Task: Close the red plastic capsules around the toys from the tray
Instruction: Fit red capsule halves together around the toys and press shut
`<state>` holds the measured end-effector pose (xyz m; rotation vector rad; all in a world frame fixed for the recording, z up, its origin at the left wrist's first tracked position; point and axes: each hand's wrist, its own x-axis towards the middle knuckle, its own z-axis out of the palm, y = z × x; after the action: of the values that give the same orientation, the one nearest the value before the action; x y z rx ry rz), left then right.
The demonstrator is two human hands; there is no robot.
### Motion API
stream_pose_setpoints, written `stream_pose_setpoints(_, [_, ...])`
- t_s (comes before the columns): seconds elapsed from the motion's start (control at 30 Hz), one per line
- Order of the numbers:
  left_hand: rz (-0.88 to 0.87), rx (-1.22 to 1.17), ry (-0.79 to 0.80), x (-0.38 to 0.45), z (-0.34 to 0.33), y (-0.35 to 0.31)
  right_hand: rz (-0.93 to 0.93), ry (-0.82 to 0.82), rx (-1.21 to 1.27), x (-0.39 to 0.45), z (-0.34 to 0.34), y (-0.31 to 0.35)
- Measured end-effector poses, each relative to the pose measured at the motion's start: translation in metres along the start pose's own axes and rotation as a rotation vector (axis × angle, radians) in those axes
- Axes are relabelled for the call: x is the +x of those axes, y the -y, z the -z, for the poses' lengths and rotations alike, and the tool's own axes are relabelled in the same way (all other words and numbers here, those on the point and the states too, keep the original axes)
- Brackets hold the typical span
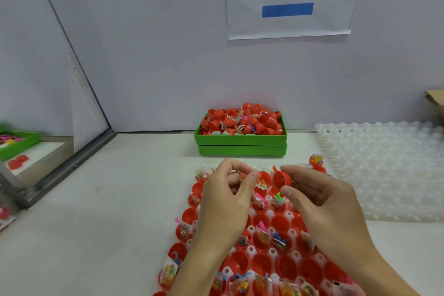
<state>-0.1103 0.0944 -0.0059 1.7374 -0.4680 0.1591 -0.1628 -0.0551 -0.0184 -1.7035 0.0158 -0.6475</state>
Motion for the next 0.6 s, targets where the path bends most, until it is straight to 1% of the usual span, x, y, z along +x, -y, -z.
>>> stream_pose_setpoints(0.3, [-0.027,0.06,-0.047,0.0011,-0.0011,0.0034,-0.009,0.032,0.044,-0.0023,-0.0012,0.0028])
stream_pose_setpoints(0.5, [-0.094,0.214,-0.105,0.0015,-0.0002,0.007,-0.025,0.066,0.078,-0.0033,-0.0021,0.0056])
stream_pose_setpoints(0.53, [-0.084,0.214,-0.109,0.0018,0.0002,0.007,-0.032,0.061,0.09,-0.0029,-0.002,0.0054])
stream_pose_setpoints(0.6, [-0.038,0.137,-0.085,0.0028,0.0007,0.007,-0.046,0.054,0.119,-0.0021,-0.0015,0.0053])
